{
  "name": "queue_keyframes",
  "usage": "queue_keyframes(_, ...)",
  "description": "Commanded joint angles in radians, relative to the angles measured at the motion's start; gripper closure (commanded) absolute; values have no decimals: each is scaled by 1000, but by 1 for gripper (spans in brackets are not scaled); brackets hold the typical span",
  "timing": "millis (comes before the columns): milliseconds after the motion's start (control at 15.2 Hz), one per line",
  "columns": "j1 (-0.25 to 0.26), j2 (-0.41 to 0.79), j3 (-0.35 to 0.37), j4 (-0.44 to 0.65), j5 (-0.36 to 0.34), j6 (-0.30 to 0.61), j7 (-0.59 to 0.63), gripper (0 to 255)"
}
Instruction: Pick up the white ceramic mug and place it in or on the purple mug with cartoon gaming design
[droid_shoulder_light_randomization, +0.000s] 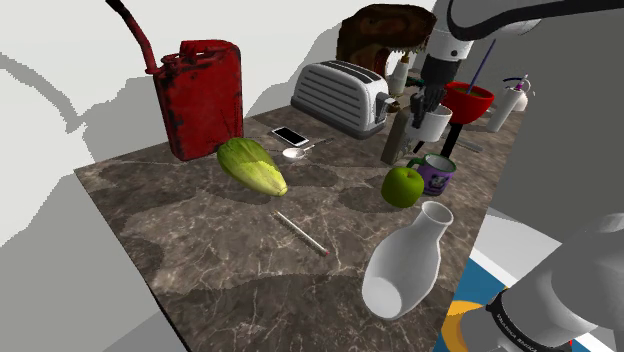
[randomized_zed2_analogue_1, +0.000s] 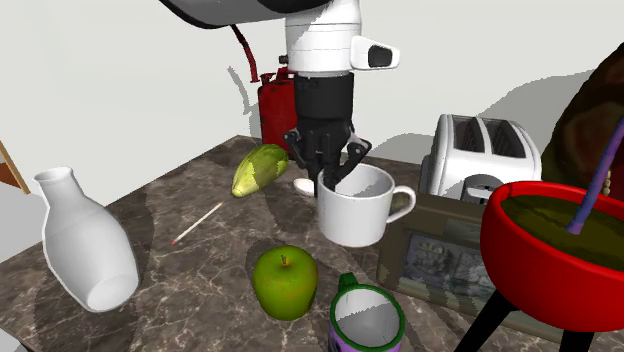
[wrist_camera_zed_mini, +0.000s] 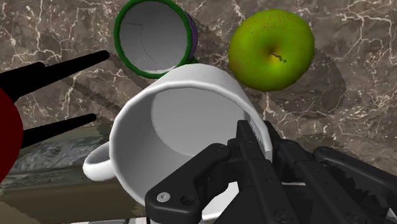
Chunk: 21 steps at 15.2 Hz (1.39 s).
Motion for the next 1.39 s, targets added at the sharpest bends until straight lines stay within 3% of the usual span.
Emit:
queue_keyframes(0,-19,-34,-30,-25,-15,-6,-44,255)
queue_keyframes(264,-62,-103,-94,-71,-52,-21,-132,255)
queue_keyframes(1320,-66,-56,-111,-242,-64,196,-122,255)
